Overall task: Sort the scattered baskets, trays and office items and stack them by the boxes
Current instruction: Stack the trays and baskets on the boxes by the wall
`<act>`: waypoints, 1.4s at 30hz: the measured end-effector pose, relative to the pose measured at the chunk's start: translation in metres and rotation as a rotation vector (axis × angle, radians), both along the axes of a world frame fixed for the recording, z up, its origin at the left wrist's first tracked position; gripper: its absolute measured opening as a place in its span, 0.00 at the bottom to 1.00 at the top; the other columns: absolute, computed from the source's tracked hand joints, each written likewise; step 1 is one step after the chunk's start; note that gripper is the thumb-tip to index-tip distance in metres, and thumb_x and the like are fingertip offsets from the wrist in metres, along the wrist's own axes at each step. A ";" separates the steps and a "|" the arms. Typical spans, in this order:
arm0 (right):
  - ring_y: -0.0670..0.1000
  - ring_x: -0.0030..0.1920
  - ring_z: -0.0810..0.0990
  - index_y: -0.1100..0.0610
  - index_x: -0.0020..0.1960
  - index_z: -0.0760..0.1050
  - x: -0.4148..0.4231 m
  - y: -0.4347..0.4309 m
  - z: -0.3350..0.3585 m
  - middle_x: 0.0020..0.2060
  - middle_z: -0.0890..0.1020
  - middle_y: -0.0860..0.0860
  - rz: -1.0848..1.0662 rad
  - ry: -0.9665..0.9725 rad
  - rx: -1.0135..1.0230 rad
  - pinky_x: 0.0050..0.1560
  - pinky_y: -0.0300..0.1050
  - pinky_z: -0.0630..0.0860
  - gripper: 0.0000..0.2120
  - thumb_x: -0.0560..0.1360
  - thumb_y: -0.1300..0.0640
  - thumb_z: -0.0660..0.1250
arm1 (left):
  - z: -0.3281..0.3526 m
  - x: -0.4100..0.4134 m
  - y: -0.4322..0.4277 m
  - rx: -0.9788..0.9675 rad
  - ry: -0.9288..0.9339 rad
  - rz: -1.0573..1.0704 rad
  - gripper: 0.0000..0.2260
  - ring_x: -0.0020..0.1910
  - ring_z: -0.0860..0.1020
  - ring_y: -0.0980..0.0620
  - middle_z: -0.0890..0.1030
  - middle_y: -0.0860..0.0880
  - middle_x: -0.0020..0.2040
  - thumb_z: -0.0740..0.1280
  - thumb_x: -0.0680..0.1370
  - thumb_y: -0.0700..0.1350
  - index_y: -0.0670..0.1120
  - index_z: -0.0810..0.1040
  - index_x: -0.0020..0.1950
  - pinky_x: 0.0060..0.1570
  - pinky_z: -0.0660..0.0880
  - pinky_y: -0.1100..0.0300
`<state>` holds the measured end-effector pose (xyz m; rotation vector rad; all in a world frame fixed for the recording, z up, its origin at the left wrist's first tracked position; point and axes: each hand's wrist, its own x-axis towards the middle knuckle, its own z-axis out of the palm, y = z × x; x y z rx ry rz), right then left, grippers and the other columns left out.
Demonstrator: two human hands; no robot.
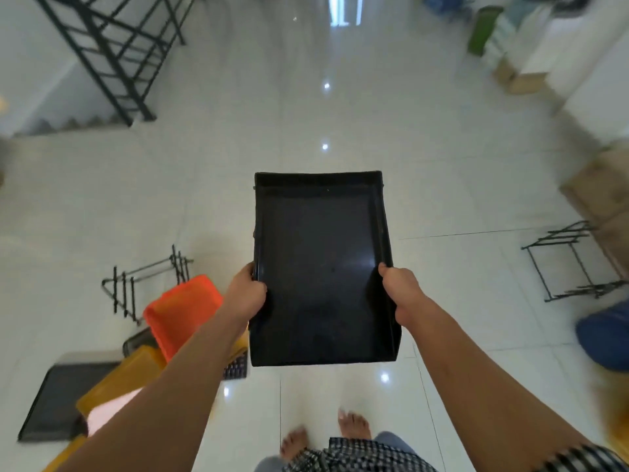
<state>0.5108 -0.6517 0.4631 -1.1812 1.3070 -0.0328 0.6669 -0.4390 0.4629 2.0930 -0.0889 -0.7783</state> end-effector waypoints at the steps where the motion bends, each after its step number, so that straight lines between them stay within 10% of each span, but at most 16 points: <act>1: 0.59 0.60 0.76 0.63 0.71 0.70 -0.003 -0.001 0.004 0.59 0.77 0.57 -0.038 -0.004 0.000 0.66 0.56 0.73 0.21 0.85 0.50 0.59 | 0.005 0.005 -0.009 -0.008 -0.010 -0.037 0.22 0.54 0.79 0.42 0.82 0.44 0.55 0.58 0.73 0.30 0.45 0.76 0.63 0.56 0.77 0.46; 5: 0.58 0.56 0.76 0.63 0.69 0.71 -0.024 -0.005 0.017 0.50 0.77 0.54 -0.192 -0.008 -0.002 0.61 0.54 0.75 0.18 0.86 0.51 0.58 | 0.020 0.012 -0.045 -0.045 -0.005 -0.166 0.19 0.50 0.80 0.48 0.82 0.49 0.51 0.57 0.77 0.33 0.46 0.77 0.64 0.42 0.74 0.56; 14: 0.51 0.42 0.75 0.63 0.66 0.72 -0.112 -0.043 0.027 0.43 0.76 0.51 -0.560 -0.046 -0.003 0.41 0.47 0.72 0.16 0.85 0.53 0.59 | 0.035 -0.029 -0.163 -0.053 0.043 -0.513 0.22 0.53 0.79 0.47 0.81 0.50 0.55 0.57 0.78 0.32 0.49 0.75 0.68 0.55 0.76 0.49; 26: 0.51 0.41 0.73 0.62 0.69 0.70 -0.271 -0.178 0.022 0.43 0.75 0.51 -0.927 -0.051 0.058 0.52 0.52 0.68 0.19 0.85 0.50 0.59 | 0.035 -0.167 -0.383 -0.051 0.011 -0.871 0.23 0.51 0.78 0.53 0.80 0.55 0.53 0.57 0.79 0.32 0.51 0.74 0.70 0.45 0.75 0.58; 33: 0.55 0.45 0.77 0.59 0.53 0.72 -0.351 -0.241 0.021 0.45 0.79 0.54 -1.059 -0.078 0.074 0.53 0.54 0.71 0.11 0.85 0.50 0.60 | 0.033 -0.246 -0.472 -0.042 0.026 -0.991 0.23 0.49 0.77 0.57 0.80 0.59 0.50 0.58 0.80 0.33 0.53 0.75 0.69 0.37 0.72 0.65; 42: 0.54 0.44 0.78 0.54 0.44 0.72 -0.398 -0.293 0.010 0.43 0.79 0.52 -1.231 -0.106 0.031 0.52 0.52 0.72 0.12 0.85 0.54 0.59 | 0.026 -0.302 -0.568 -0.030 0.024 -1.152 0.25 0.55 0.79 0.51 0.81 0.54 0.55 0.58 0.80 0.31 0.52 0.74 0.72 0.51 0.77 0.58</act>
